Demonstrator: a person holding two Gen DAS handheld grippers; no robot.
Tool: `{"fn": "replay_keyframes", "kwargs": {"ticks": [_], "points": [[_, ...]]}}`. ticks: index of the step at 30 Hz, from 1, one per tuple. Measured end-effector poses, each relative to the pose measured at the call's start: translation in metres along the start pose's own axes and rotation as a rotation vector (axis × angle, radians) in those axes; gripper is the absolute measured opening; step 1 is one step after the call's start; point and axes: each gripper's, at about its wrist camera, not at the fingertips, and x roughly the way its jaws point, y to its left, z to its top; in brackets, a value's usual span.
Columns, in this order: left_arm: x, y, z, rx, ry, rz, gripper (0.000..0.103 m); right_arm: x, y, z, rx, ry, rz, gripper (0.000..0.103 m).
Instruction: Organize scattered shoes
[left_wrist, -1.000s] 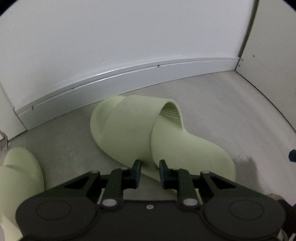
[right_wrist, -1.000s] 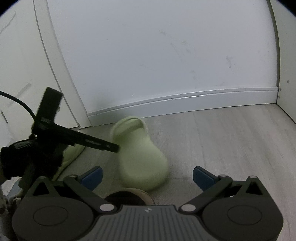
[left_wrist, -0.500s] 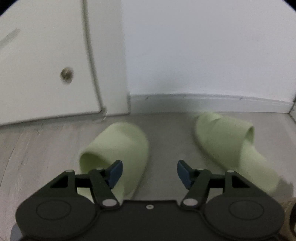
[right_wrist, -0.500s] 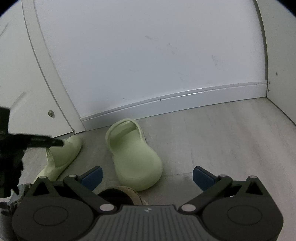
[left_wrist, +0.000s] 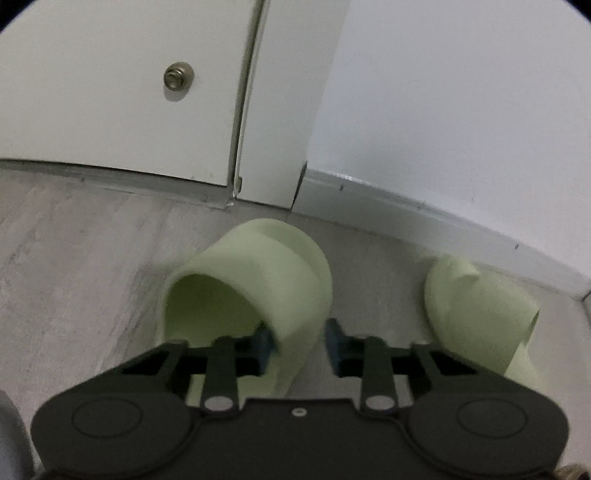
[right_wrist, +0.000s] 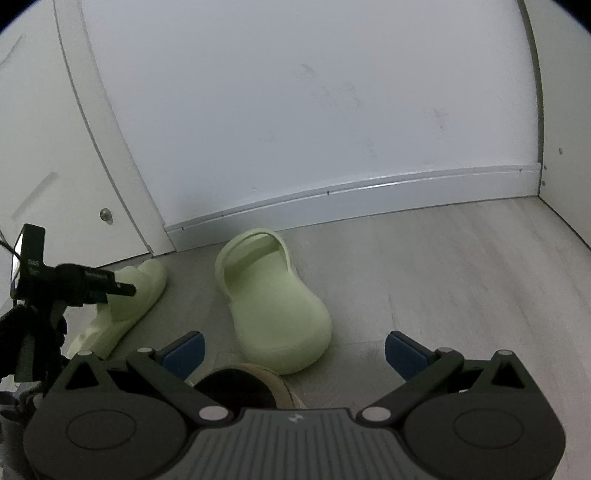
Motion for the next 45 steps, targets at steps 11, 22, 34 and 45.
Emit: {"fn": "replay_keyframes", "kwargs": {"ticks": [11, 22, 34, 45], "points": [[-0.036, -0.054, 0.024, 0.089, -0.136, -0.125, 0.007, -0.002, -0.006, -0.001, 0.014, -0.013, 0.004, 0.103], [0.001, -0.037, -0.004, -0.003, 0.065, -0.062, 0.052, -0.013, -0.017, -0.003, 0.028, -0.007, -0.015, 0.103], [0.042, -0.064, 0.003, 0.074, 0.177, -0.162, 0.03, -0.005, -0.019, -0.005, 0.05, 0.012, 0.012, 0.103], [0.056, -0.136, -0.006, 0.017, 0.272, -0.268, 0.054, -0.006, -0.02, -0.003, 0.045, 0.013, 0.016, 0.103]]}}
